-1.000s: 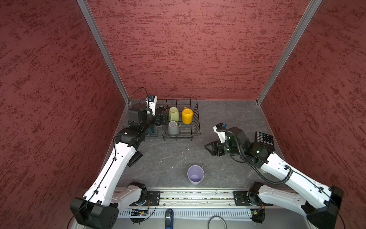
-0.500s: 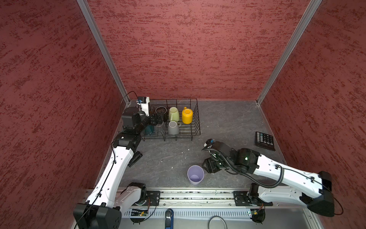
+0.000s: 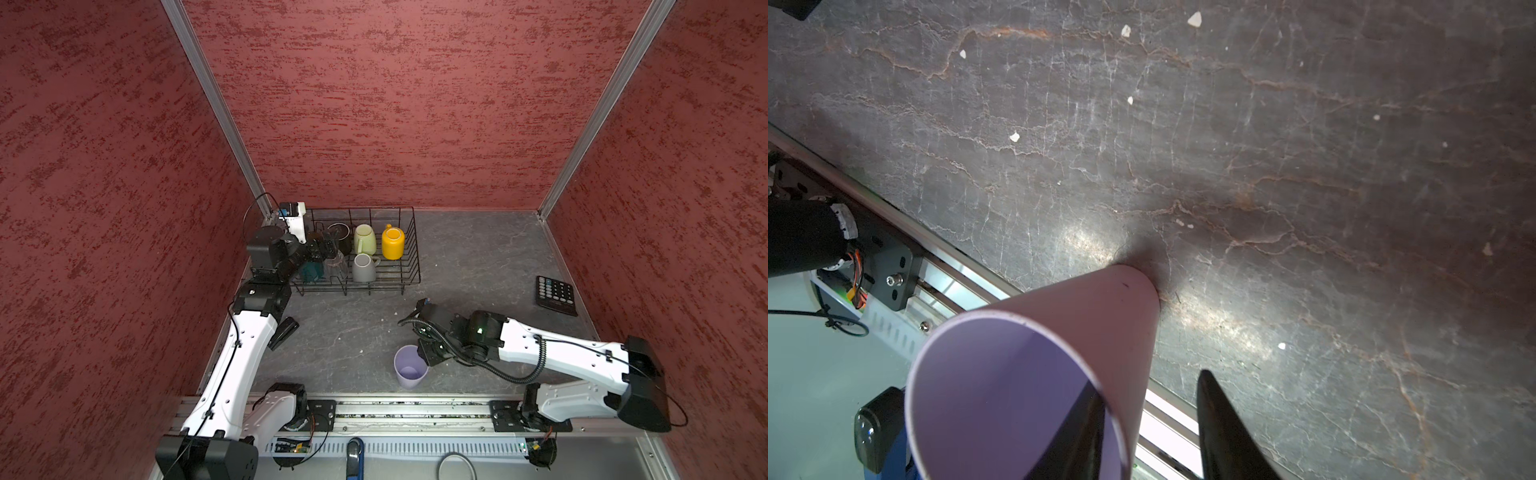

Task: Load cups into a dish rack
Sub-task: Pick up the cup from the bottom-center of the table.

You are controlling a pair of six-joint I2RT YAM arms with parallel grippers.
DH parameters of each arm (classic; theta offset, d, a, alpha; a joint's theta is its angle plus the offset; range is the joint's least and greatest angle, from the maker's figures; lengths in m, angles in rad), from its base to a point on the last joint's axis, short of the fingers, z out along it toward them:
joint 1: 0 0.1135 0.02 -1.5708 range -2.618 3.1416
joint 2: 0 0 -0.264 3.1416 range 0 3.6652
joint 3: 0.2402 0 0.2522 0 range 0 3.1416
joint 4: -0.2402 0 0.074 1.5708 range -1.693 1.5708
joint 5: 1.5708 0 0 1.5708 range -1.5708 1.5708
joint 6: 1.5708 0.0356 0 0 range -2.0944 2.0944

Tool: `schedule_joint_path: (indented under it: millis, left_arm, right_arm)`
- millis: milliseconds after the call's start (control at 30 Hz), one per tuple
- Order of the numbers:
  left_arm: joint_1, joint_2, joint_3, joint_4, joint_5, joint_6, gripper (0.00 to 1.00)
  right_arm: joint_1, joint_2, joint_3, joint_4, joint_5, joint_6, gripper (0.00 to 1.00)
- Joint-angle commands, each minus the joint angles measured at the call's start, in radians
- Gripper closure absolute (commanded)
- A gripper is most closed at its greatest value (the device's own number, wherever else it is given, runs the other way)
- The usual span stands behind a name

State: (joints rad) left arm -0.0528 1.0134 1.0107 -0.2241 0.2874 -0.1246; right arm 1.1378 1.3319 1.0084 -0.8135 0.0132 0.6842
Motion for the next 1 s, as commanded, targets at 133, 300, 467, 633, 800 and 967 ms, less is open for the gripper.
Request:
schedule_joint_path:
  millis: [133, 300, 467, 633, 800, 967]
  left_arm:
    - [0.014, -0.009, -0.001, 0.011, 0.018, -0.006, 0.00]
    - [0.014, -0.012, -0.013, 0.028, 0.026, -0.008, 0.00]
    - [0.016, -0.020, -0.036, 0.070, 0.030, -0.029, 0.00]
    - [0.019, -0.029, -0.079, 0.174, 0.139, -0.045, 0.00]
    - [0.015, -0.066, -0.161, 0.325, 0.266, -0.032, 0.00]
    - [-0.007, -0.080, -0.229, 0.485, 0.504, -0.009, 0.00]
  right_arm:
    - [0.010, 0.058, 0.043, 0.051, 0.042, -0.010, 0.71]
    - [0.011, 0.092, 0.059, 0.045, 0.051, -0.034, 0.86]
    - [0.008, 0.070, 0.068, 0.012, 0.106, -0.033, 0.99]
    - [-0.031, 0.003, 0.048, 0.012, 0.118, -0.022, 1.00]
    - [-0.130, -0.152, -0.008, 0.096, 0.059, -0.016, 1.00]
    - [-0.302, -0.340, -0.074, 0.228, -0.037, -0.021, 1.00]
